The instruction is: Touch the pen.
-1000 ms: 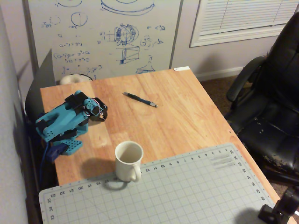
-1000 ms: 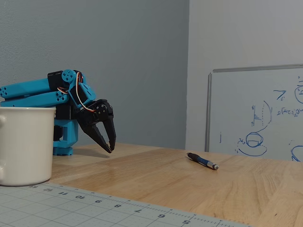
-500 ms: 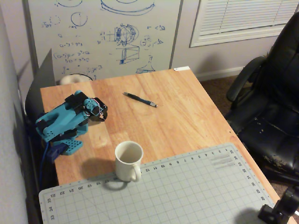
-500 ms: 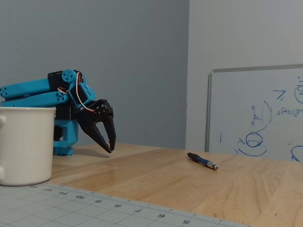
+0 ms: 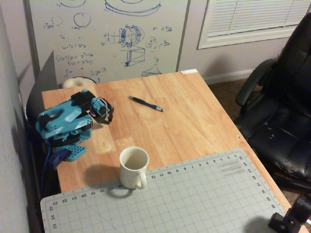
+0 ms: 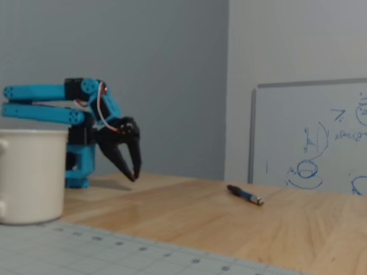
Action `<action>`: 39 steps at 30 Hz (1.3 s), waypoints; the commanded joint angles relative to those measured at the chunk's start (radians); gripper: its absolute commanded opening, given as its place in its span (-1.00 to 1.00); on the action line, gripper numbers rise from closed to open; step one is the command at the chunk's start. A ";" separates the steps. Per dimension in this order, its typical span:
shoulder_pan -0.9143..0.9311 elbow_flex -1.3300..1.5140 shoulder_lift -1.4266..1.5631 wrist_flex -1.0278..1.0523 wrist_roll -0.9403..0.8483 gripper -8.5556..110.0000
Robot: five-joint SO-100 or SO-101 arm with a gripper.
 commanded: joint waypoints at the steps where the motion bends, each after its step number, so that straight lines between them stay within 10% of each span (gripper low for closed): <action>1: -0.006 -0.163 -0.155 -0.092 0.005 -0.85; 39: -0.021 -1.474 -1.571 -0.169 0.005 -0.85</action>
